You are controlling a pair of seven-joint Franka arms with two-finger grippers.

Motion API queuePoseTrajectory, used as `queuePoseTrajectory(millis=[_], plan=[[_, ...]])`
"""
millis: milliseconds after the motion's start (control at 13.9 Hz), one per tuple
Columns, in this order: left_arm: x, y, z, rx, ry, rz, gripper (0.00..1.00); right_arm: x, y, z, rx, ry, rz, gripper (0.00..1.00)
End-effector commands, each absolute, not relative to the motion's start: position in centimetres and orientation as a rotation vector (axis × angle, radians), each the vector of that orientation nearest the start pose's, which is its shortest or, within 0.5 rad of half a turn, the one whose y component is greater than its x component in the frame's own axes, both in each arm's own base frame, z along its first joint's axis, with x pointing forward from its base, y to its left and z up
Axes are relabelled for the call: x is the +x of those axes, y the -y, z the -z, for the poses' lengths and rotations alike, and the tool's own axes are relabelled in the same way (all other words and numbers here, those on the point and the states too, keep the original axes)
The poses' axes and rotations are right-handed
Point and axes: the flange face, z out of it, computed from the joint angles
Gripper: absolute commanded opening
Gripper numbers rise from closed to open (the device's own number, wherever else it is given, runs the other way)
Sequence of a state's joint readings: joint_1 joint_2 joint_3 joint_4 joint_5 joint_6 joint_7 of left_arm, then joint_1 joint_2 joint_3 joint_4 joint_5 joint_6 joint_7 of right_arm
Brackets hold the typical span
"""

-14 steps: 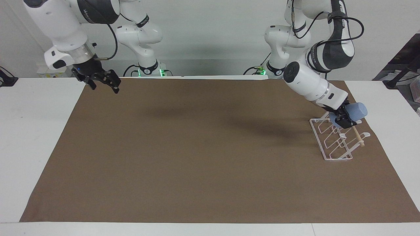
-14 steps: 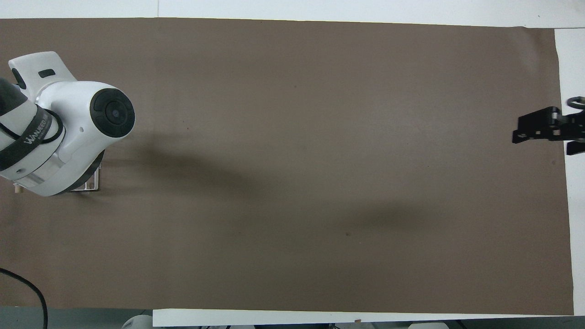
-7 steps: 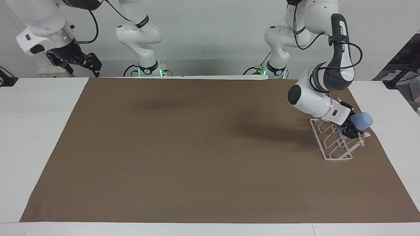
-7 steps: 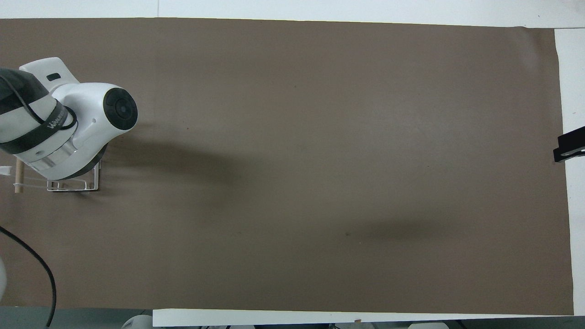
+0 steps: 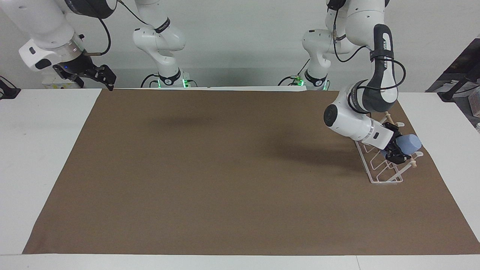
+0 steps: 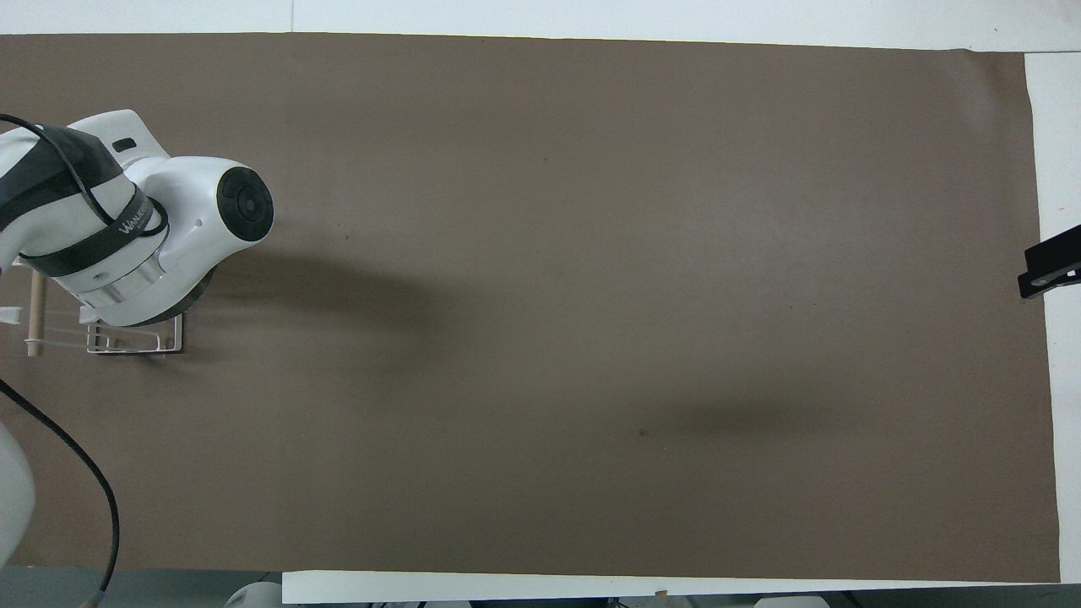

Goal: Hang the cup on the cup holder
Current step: 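Lower the cup onto a holder peg with the left gripper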

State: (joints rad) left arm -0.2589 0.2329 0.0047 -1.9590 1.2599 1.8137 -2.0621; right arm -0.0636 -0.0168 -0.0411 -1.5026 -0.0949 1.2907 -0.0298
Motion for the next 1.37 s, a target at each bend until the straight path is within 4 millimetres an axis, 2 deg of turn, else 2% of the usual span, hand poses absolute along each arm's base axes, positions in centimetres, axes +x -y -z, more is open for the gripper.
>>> queuePoseTrajectory(millis=[0,503,790,934,1006,1078,1150,1293], plan=[[60.4,7.3,-37.7,-1.757,1.167,1.163,0.39,51.0,6.6,-64.4,-3.19,-0.107,-0.339,1.0],[60.0,7.8,-36.5,-1.768,1.177,1.165,0.39,51.1,6.2,-64.3,-3.176,-0.094,-0.336,1.0],[60.3,7.7,-34.9,-1.794,1.201,1.17,0.42,51.2,6.1,-64.2,-3.168,-0.091,-0.331,1.0],[60.1,7.7,-34.2,-1.814,1.192,1.159,0.53,51.2,6.1,-64.3,-3.168,-0.091,-0.329,1.0],[59.8,7.1,-33.7,-1.818,1.187,1.143,0.68,51.2,6.1,-64.3,-3.168,-0.091,-0.329,1.0],[59.7,7.2,-33.6,-1.821,1.182,1.14,0.93,51.2,6.1,-64.3,-3.168,-0.091,-0.329,1.0],[59.7,7.1,-33.6,-1.816,1.178,1.136,1.0,51.1,6.2,-64.3,-3.168,-0.094,-0.331,1.0],[59.9,7.0,-34.1,-1.805,1.177,1.137,1.0,51.1,6.2,-64.3,-3.168,-0.094,-0.329,1.0]])
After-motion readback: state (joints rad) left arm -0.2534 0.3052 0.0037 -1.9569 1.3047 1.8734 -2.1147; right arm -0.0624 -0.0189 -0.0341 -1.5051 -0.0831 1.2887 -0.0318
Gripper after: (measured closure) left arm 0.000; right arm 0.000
